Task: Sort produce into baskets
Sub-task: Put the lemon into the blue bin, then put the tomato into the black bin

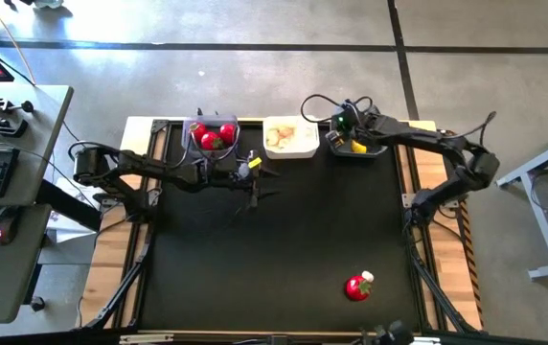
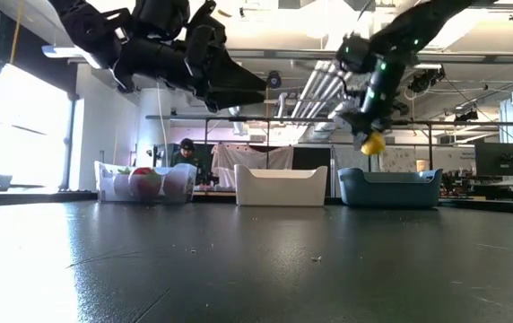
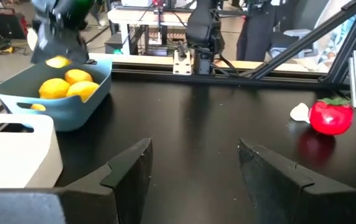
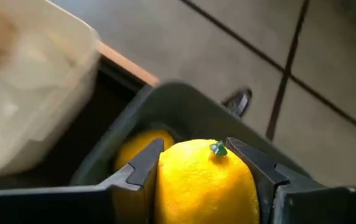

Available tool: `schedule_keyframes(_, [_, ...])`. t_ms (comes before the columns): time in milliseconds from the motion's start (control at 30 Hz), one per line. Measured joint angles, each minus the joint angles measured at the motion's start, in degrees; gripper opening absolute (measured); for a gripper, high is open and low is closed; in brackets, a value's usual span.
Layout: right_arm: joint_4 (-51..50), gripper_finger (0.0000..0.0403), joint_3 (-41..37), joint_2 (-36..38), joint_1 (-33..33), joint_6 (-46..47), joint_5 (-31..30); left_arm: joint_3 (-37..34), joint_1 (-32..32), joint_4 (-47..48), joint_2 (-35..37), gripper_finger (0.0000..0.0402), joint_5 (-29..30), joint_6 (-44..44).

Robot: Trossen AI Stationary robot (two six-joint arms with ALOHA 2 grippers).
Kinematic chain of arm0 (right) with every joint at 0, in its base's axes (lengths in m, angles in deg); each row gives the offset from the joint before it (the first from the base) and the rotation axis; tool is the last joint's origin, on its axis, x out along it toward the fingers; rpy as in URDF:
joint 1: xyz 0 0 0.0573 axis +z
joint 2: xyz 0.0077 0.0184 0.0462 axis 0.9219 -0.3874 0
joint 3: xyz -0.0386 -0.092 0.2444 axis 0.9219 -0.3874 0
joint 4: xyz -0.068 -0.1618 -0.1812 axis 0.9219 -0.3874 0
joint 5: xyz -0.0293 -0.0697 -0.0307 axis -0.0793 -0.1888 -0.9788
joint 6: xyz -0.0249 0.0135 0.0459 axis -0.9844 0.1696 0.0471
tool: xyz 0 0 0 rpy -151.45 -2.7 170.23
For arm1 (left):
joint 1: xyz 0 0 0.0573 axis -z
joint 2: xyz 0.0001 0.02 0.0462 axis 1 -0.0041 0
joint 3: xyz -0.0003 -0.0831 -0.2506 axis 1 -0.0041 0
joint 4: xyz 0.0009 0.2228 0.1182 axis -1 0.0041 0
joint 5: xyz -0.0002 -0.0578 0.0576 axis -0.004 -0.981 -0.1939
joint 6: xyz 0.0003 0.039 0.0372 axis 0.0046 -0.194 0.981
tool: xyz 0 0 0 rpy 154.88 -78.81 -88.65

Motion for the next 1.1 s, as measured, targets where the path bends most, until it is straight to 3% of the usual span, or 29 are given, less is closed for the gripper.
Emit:
schedule_keyframes(433, [1.6,0.014,-0.1,-10.8,-4.9,7.6,-0.8,0.0,0.2,0.0,0.0,0.0223,0.0,1.4])
schedule_keyframes(700, [5.0,0.0147,0.2,-14.7,-6.5,7.9,2.8,0.0,1.0,0.0,0.0,0.0223,0.0,1.4])
schedule_keyframes(1100, [4.2,0.0276,0.2,-13.4,-6.6,6.7,1.9,0.0,1.6,0.0,0.0,0.0223,0.2,-0.6])
